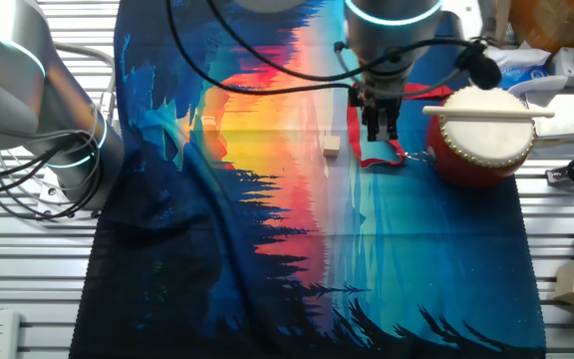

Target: Play the drum

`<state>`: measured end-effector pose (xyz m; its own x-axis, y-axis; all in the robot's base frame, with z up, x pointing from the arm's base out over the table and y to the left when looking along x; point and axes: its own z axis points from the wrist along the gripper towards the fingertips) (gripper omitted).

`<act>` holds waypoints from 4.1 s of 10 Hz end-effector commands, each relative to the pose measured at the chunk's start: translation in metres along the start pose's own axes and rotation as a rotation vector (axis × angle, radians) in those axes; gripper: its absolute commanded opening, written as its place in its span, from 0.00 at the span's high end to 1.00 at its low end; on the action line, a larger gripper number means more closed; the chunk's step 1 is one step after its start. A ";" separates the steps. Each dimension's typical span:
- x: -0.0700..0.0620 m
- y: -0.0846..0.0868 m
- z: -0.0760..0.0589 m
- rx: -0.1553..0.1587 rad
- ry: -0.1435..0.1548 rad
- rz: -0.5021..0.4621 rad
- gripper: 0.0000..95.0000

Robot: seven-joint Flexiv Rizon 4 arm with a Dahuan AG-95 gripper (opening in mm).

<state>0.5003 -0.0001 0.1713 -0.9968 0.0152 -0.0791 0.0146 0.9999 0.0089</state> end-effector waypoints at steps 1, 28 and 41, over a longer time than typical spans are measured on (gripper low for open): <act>0.000 0.000 0.001 0.069 0.008 -0.040 1.00; -0.139 0.074 0.031 -0.015 -0.076 0.073 0.80; -0.096 0.067 0.035 0.055 -0.030 -0.083 0.60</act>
<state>0.6093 0.0697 0.1458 -0.9942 0.0335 -0.1022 0.0362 0.9990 -0.0250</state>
